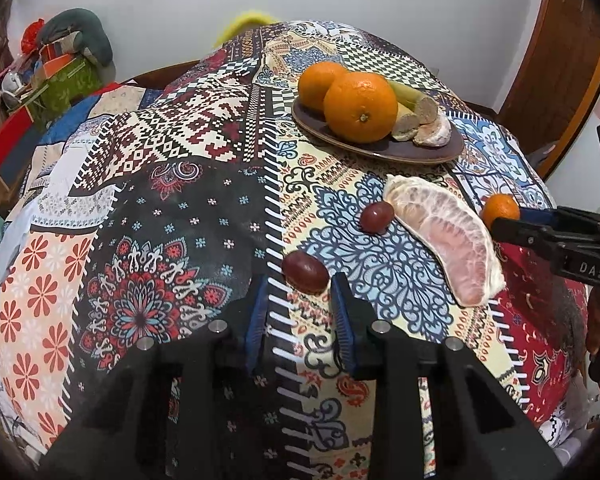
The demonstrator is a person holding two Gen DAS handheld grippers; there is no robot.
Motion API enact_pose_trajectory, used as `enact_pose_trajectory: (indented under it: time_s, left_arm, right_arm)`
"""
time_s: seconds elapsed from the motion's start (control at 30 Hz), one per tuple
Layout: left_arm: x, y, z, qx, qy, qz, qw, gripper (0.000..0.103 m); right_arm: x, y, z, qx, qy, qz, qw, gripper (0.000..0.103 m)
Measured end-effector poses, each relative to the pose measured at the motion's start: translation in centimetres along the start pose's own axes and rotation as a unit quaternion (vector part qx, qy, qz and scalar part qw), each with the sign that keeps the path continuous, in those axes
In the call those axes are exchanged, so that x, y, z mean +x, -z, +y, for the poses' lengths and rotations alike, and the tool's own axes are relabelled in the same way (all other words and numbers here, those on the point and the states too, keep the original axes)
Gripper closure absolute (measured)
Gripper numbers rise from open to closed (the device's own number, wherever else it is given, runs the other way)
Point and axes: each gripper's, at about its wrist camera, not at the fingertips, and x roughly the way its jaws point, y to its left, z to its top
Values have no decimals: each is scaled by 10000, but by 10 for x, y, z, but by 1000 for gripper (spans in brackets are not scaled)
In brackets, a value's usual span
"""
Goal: Organize fruits
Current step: 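Grasp a red date with the left tool while the right tool grasps a mandarin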
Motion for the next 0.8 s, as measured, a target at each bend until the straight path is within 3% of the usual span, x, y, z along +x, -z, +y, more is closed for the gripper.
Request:
enact_pose_trajectory:
  time_s: [0.23,0.8]
  left_arm:
    - [6,-4,-1,-1,41,-32,10000,72]
    - [9,-6,-1,-111,136,-28,9998,76]
  right_arm:
    - [6,-1,-4,86,-5,-27,10000,68]
    - [-2,-3,-5,194,-123,-196,9995,69]
